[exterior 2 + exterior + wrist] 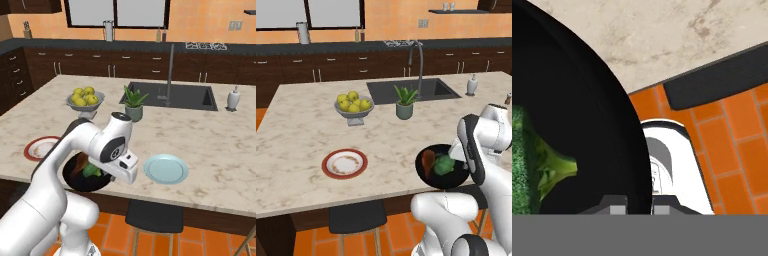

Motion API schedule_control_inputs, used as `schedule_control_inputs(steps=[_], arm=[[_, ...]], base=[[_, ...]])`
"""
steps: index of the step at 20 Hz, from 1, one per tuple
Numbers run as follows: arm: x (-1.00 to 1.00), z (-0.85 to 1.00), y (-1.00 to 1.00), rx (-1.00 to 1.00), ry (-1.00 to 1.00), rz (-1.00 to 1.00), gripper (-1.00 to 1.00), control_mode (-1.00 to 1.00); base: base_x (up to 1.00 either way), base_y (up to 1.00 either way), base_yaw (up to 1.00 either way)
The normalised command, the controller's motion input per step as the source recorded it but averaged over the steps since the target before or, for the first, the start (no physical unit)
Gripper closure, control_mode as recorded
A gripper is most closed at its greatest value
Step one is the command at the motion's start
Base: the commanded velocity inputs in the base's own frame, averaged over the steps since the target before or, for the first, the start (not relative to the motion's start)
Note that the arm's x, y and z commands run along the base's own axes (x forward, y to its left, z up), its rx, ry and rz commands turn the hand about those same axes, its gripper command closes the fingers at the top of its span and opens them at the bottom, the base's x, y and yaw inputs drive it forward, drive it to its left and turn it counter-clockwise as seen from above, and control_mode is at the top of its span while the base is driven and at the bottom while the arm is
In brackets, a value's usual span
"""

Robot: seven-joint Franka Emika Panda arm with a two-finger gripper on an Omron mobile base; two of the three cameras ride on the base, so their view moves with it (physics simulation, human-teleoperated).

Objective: Pick the chicken drumstick and broccoli from their plates and place them in the bowl. Then put the bowl in the fridge.

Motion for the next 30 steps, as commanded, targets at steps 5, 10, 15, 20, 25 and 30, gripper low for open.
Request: schedule_control_inputs(steps=[5,10,15,20,25,30], arm=[[0.0,0.0,0.0,0.0,0.0,0.0,1.0,1.0],[0.0,0.0,0.0,0.0,0.0,0.0,1.0,1.0],[0.0,0.0,0.0,0.0,0.0,0.0,1.0,1.0],[0.0,0.0,0.0,0.0,0.0,0.0,1.0,1.0],[0.0,0.0,0.0,0.0,0.0,0.0,1.0,1.0],[0.0,0.0,0.0,0.0,0.0,0.0,1.0,1.0]], base=[[-0.16,0.0,0.0],[-1.0,0.0,-0.01],[-0.15,0.04,-0.71],[0.0,0.15,-0.94],[0.14,0.02,-0.86],[0.6,-0.01,-0.68]])
